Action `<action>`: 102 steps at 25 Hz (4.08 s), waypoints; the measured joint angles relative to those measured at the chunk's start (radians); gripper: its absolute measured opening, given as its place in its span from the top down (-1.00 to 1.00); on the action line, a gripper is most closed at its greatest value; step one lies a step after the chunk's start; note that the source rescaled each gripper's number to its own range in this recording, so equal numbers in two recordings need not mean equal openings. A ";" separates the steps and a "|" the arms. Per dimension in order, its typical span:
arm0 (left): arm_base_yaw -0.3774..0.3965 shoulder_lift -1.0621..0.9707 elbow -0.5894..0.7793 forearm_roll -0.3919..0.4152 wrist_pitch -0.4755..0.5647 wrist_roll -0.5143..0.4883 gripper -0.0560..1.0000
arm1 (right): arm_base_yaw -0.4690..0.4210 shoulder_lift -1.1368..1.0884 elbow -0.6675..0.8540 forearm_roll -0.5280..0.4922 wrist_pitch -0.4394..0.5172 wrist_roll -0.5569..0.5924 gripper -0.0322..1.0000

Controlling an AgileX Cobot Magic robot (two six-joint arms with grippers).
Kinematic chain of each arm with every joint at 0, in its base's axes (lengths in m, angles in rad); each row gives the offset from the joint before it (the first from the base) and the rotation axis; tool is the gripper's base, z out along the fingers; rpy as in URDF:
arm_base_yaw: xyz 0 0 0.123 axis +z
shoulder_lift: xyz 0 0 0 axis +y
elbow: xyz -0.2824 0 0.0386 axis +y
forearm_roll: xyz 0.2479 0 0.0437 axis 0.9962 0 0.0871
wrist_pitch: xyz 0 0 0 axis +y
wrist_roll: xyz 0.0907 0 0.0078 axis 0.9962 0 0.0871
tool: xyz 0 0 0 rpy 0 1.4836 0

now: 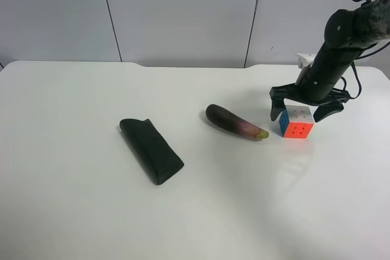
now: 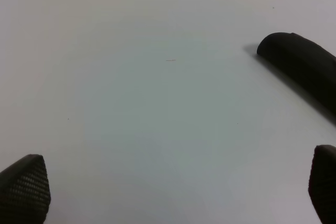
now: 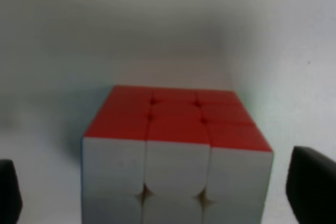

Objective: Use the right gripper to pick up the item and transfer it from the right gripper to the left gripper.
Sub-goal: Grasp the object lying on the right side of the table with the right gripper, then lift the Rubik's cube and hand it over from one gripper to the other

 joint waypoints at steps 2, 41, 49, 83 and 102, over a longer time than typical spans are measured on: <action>0.000 0.000 0.000 0.000 0.000 0.000 -1.00 | 0.000 0.003 0.000 0.004 0.000 0.000 -1.00; 0.000 0.000 0.000 0.000 0.000 -0.001 -1.00 | 0.000 -0.293 -0.006 0.006 0.190 -0.059 0.94; 0.000 0.000 0.000 0.000 0.000 0.000 -1.00 | 0.000 -0.428 -0.006 0.082 0.243 -0.142 0.94; 0.000 0.444 -0.106 -0.356 0.010 0.018 -0.63 | 0.681 -0.475 -0.006 0.259 0.044 -0.858 0.94; 0.000 1.094 -0.376 -0.771 0.030 0.287 -0.58 | 0.729 -0.428 -0.006 0.381 0.015 -1.074 0.94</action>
